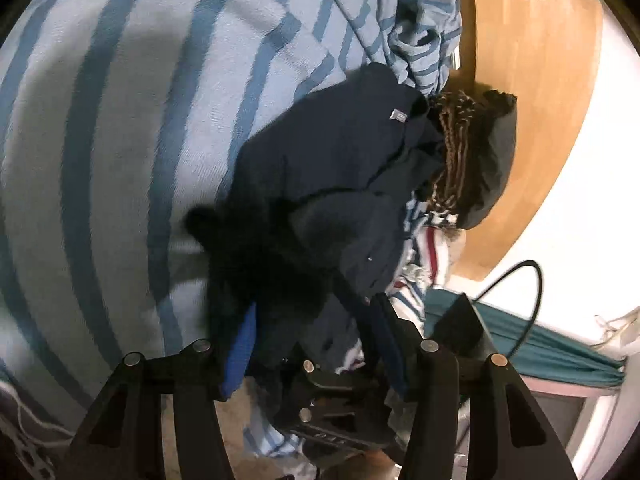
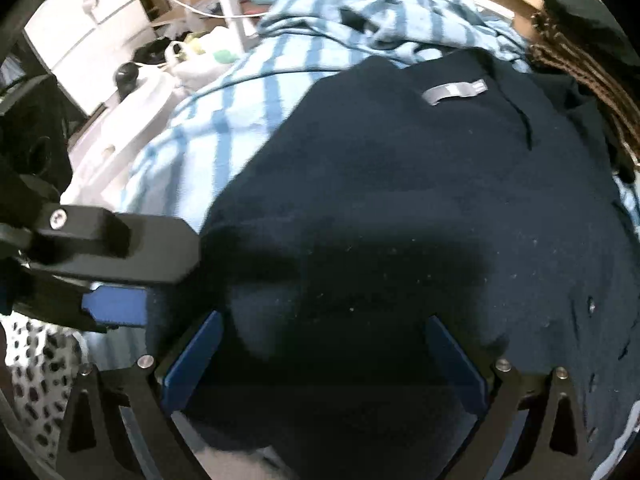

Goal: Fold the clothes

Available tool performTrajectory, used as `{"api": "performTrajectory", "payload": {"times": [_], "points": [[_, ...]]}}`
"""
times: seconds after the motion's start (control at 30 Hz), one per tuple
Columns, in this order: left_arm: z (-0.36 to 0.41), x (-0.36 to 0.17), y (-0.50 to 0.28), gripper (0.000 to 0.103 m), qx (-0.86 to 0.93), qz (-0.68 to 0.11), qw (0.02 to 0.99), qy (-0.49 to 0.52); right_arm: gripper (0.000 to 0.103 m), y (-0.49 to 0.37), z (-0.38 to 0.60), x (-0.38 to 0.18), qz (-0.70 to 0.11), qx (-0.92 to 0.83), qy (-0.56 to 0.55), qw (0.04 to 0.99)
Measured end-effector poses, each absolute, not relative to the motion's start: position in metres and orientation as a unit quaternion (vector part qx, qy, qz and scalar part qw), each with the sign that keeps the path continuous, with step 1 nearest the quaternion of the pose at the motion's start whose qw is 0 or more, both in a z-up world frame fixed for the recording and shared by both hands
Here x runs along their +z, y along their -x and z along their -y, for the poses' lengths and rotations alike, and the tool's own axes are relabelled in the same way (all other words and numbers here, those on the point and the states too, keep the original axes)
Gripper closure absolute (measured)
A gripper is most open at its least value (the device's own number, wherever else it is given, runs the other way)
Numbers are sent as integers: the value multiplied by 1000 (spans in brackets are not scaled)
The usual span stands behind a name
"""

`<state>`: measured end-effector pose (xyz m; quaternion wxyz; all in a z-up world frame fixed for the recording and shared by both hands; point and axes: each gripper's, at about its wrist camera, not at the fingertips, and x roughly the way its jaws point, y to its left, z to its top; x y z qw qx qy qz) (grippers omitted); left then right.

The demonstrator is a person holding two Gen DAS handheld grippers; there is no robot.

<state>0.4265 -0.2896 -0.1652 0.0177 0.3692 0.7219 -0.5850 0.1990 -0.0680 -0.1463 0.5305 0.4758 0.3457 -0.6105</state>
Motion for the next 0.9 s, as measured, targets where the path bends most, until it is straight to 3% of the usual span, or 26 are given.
{"api": "performTrajectory", "payload": {"times": [0.37, 0.53, 0.7, 0.9], "points": [[294, -178, -492, 47, -542, -757, 83, -354, 0, -246, 66, -157, -414, -540, -463, 568], [311, -154, -500, 47, -578, -723, 134, -353, 0, -265, 69, -160, -442, -526, -443, 576], [325, -132, -478, 44, -631, -667, 131, -374, 0, -236, 57, -139, -372, -553, -474, 576], [318, -163, -445, 43, -601, -622, 156, -477, 0, -202, 42, -134, -337, -599, -492, 534]]}}
